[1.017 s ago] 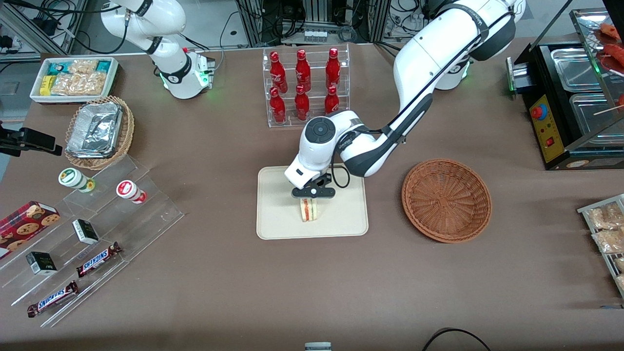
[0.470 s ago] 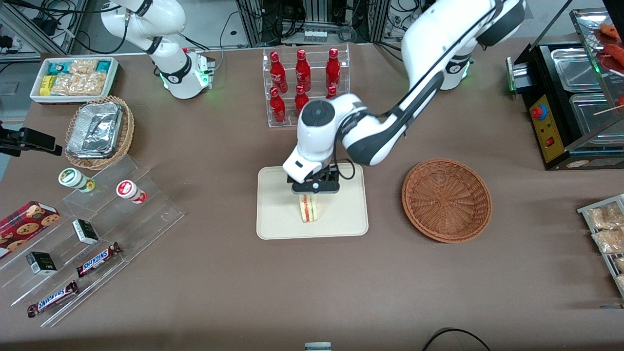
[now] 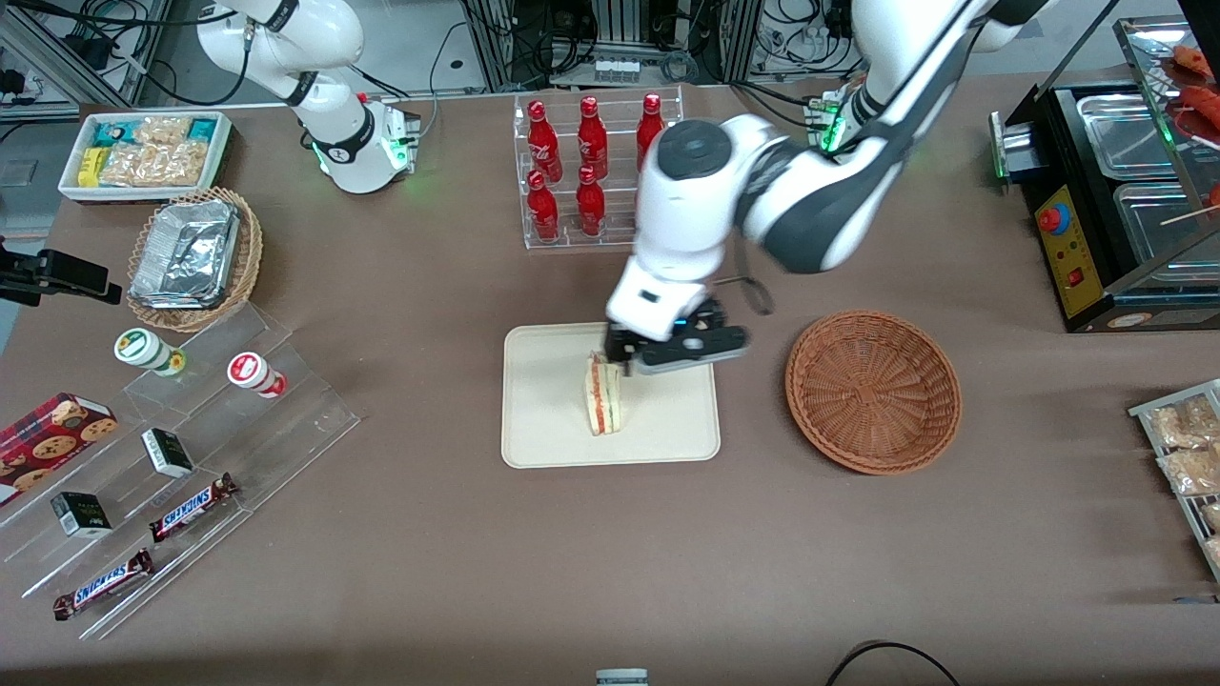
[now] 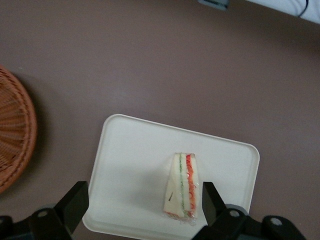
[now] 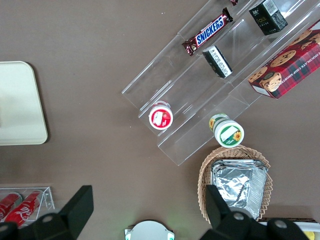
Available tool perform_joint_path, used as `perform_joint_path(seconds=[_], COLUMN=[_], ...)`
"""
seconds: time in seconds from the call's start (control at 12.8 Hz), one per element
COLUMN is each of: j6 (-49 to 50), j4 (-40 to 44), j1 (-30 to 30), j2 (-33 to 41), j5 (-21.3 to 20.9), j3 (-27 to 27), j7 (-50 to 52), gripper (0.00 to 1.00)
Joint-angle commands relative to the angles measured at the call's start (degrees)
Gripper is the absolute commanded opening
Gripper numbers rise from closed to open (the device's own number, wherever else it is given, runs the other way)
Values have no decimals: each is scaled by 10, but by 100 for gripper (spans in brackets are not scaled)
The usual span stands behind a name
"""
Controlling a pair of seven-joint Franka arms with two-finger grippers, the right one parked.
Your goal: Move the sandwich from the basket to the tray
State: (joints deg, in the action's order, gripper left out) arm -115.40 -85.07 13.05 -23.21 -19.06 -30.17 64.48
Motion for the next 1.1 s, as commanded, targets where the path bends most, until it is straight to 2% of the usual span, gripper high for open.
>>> perform_joint_path(seconds=[0.0,0.08,0.39,0.55,1.02], j6=[66,99,184,228,291], j4=[-14,-15,-17,-18,-27], j1=[-46,-73,-137,-180,-137], j2=[70,90,145,165,210], j5=[51,77,111,146,191], j3=[0,0,2,4,173], j7=[-44,-87,-223,-306,-515], gripper=[100,100,100,100,100])
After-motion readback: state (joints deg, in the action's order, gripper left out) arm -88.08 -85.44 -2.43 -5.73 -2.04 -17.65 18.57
